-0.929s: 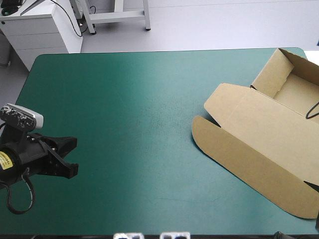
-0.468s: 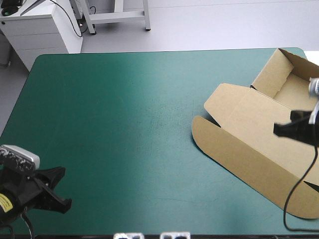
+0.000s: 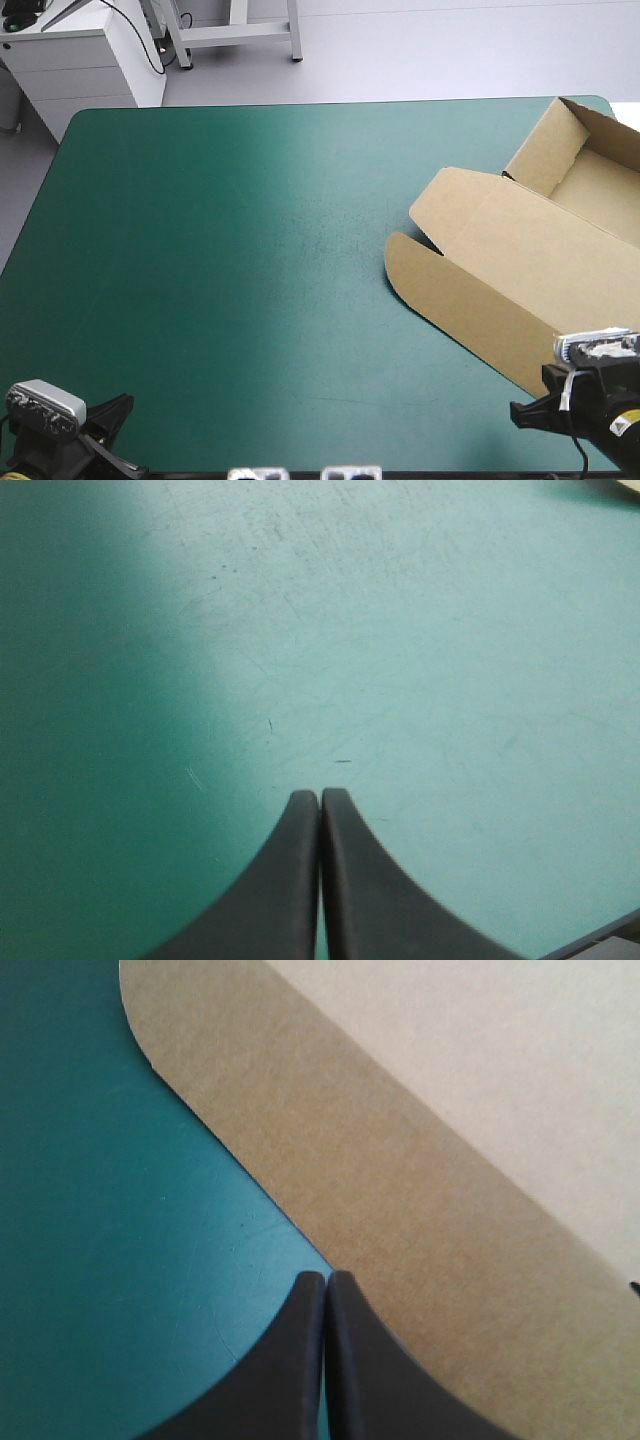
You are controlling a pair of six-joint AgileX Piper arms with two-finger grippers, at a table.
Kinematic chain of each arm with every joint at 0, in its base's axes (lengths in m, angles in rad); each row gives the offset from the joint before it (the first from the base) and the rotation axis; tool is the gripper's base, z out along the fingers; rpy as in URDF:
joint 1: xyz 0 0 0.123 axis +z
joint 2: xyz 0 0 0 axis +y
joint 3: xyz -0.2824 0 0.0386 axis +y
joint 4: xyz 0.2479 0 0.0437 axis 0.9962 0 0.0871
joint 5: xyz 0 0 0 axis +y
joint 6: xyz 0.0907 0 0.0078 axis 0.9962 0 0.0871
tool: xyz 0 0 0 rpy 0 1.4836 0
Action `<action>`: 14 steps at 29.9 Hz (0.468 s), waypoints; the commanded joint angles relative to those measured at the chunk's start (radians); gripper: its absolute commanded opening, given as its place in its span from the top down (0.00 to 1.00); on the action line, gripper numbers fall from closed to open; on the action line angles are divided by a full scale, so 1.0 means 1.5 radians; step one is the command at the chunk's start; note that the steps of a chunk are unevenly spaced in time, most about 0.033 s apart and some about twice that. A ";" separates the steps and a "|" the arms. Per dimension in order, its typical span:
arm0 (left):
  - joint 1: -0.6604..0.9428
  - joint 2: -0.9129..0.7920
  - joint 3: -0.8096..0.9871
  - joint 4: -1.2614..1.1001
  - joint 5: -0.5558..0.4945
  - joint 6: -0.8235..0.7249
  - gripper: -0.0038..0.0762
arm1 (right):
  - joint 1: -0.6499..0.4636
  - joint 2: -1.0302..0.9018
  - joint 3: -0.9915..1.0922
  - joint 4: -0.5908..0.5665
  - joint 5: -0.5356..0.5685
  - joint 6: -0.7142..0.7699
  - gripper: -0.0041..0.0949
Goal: Fold the box
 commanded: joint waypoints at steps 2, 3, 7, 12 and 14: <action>-0.002 -0.026 0.027 -0.004 -0.048 -0.004 0.96 | 0.002 -0.052 0.056 0.025 -0.060 -0.009 0.97; -0.002 -0.032 0.036 -0.004 -0.048 -0.004 0.96 | 0.002 -0.064 0.069 0.025 -0.066 -0.009 0.97; -0.002 -0.039 0.049 -0.004 -0.054 -0.004 0.96 | 0.002 -0.096 0.108 0.024 -0.076 -0.009 0.97; -0.002 -0.039 0.049 -0.004 -0.054 -0.004 0.96 | 0.002 -0.119 0.128 0.024 -0.082 -0.010 0.97; -0.002 -0.039 0.049 -0.005 -0.054 -0.004 0.96 | 0.002 -0.121 0.128 0.024 -0.080 -0.010 0.97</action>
